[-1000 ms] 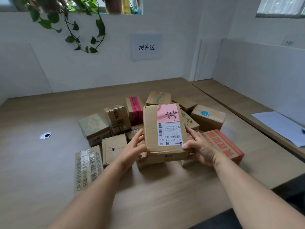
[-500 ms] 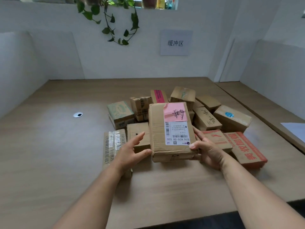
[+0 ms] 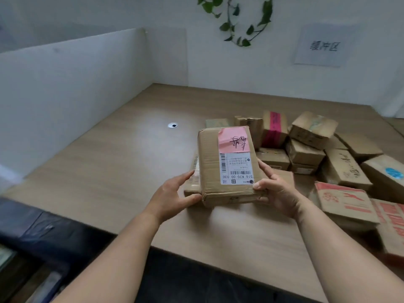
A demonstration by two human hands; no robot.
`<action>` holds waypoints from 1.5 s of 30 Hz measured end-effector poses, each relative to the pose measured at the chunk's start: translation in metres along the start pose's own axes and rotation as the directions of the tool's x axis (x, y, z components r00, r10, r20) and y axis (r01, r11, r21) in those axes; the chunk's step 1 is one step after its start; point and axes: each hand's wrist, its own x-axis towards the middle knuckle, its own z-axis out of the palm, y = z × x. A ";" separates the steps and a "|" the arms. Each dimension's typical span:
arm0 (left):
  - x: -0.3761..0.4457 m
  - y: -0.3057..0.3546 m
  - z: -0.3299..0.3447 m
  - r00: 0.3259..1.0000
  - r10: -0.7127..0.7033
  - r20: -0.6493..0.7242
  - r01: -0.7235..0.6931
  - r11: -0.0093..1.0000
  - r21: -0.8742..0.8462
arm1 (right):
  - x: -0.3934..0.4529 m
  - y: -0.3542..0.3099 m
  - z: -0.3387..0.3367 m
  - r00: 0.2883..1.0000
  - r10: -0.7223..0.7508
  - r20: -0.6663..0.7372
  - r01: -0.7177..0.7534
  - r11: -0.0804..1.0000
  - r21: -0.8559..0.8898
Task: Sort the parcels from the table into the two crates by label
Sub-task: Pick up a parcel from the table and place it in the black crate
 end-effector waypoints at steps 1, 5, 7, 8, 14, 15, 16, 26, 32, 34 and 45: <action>-0.010 -0.005 -0.006 1.000 -0.016 -0.017 0.016 0.999 0.032 | 0.005 0.003 0.008 0.999 0.005 0.037 -0.005 1.000 -0.007; -0.053 -0.025 -0.028 0.990 -0.108 -0.089 0.117 0.988 0.102 | 0.020 0.015 0.045 0.984 0.032 0.175 -0.024 0.999 -0.049; -0.073 -0.036 -0.037 0.981 -0.155 -0.115 0.169 0.978 0.122 | 0.025 0.023 0.065 0.969 0.051 0.244 -0.036 0.997 -0.065; -0.083 -0.042 -0.041 0.975 -0.181 -0.126 0.197 0.973 0.123 | 0.026 0.027 0.076 0.961 0.064 0.269 -0.046 0.996 -0.072; -0.138 -0.078 -0.076 0.928 -0.300 -0.221 0.324 0.943 0.078 | 0.032 0.043 0.147 0.935 0.112 0.337 -0.062 0.986 -0.154; -0.147 -0.086 -0.083 0.919 -0.314 -0.239 0.337 0.939 0.063 | 0.033 0.044 0.161 0.932 0.114 0.344 -0.060 0.985 -0.163; -0.156 -0.093 -0.092 0.910 -0.331 -0.249 0.353 0.934 0.052 | 0.034 0.046 0.175 0.929 0.116 0.351 -0.057 0.983 -0.173; -0.267 -0.167 -0.174 0.815 -0.462 -0.351 0.480 0.876 -0.039 | 0.031 0.078 0.347 0.835 0.191 0.517 -0.040 0.956 -0.290; -0.339 -0.210 -0.221 0.728 -0.551 -0.408 0.562 0.820 -0.105 | 0.024 0.106 0.451 0.751 0.236 0.617 -0.038 0.948 -0.317; -0.367 -0.225 -0.232 0.691 -0.584 -0.425 0.585 0.798 -0.146 | 0.021 0.117 0.484 0.709 0.258 0.656 -0.031 0.941 -0.337; -0.486 -0.291 -0.259 0.450 -0.726 -0.519 0.688 0.653 -0.317 | 0.008 0.179 0.634 0.516 0.414 0.750 -0.005 0.877 -0.481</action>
